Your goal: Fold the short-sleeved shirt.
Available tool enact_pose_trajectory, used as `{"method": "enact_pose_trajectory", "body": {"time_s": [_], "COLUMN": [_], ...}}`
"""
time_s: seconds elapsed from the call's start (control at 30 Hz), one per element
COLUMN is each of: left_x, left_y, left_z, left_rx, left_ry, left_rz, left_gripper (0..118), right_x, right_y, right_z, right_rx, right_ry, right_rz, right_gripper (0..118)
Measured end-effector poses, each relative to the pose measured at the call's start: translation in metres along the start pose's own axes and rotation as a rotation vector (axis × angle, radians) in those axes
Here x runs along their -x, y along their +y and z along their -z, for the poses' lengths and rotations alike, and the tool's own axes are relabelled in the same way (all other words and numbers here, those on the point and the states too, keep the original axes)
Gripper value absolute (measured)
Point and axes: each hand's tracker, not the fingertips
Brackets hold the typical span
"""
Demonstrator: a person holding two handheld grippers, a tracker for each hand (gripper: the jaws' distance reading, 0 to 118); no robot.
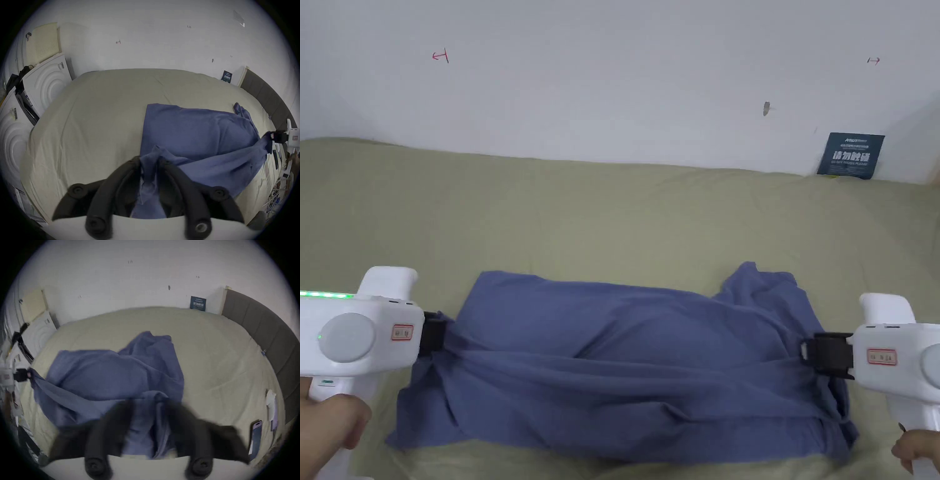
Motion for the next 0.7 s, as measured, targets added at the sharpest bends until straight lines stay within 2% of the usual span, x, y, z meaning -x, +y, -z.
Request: {"method": "enact_pose_trajectory", "body": {"time_s": [0.03,0.07,0.1,0.2,0.27,0.3,0.33,0.37,0.4,0.47,0.5,0.57,0.7], "left_x": [0.0,0.0,-0.003,-0.017,-0.028,-0.034,-0.04,-0.039,-0.045,-0.059,-0.064,-0.066,-0.063], "left_y": [-0.002,-0.005,-0.01,-0.031,-0.051,-0.064,-0.076,-0.089,-0.104,-0.133,-0.148,-0.174,-0.194], "left_z": [-0.01,-0.021,-0.035,-0.08,-0.105,-0.118,-0.127,-0.128,-0.136,-0.147,-0.152,-0.158,-0.143], "left_rx": [-0.013,-0.045,-0.095,-0.206,-0.307,-0.329,-0.347,-0.341,-0.343,-0.344,-0.34,-0.302,-0.201], "left_ry": [-0.01,-0.025,-0.028,-0.065,-0.088,-0.107,-0.104,-0.096,-0.09,0.017,0.005,-0.061,-0.045], "left_rz": [-0.006,-0.014,-0.015,-0.048,-0.062,-0.057,-0.06,-0.062,-0.054,-0.066,-0.069,-0.11,-0.093], "left_gripper": [43,61,70,69,68,65,55,37,4,0,0,0,0], "right_x": [0.001,0.002,0.005,0.024,0.034,0.041,0.047,0.055,0.063,0.077,0.085,0.099,0.106], "right_y": [-0.002,-0.004,-0.007,-0.029,-0.048,-0.06,-0.072,-0.085,-0.098,-0.126,-0.139,-0.161,-0.181], "right_z": [-0.012,-0.025,-0.039,-0.079,-0.095,-0.104,-0.112,-0.12,-0.127,-0.139,-0.142,-0.15,-0.146], "right_rx": [-0.052,-0.101,-0.148,-0.247,-0.258,-0.257,-0.257,-0.254,-0.242,-0.227,-0.211,-0.189,-0.13], "right_ry": [0.019,0.022,0.028,0.019,0.013,0.001,-0.006,-0.008,-0.003,-0.018,-0.066,-0.071,0.007], "right_rz": [0.015,0.019,0.026,0.01,0.004,-0.012,-0.032,-0.052,-0.064,-0.106,-0.134,-0.159,-0.143], "right_gripper": [77,77,76,77,76,74,74,73,61,2,1,1,1]}}
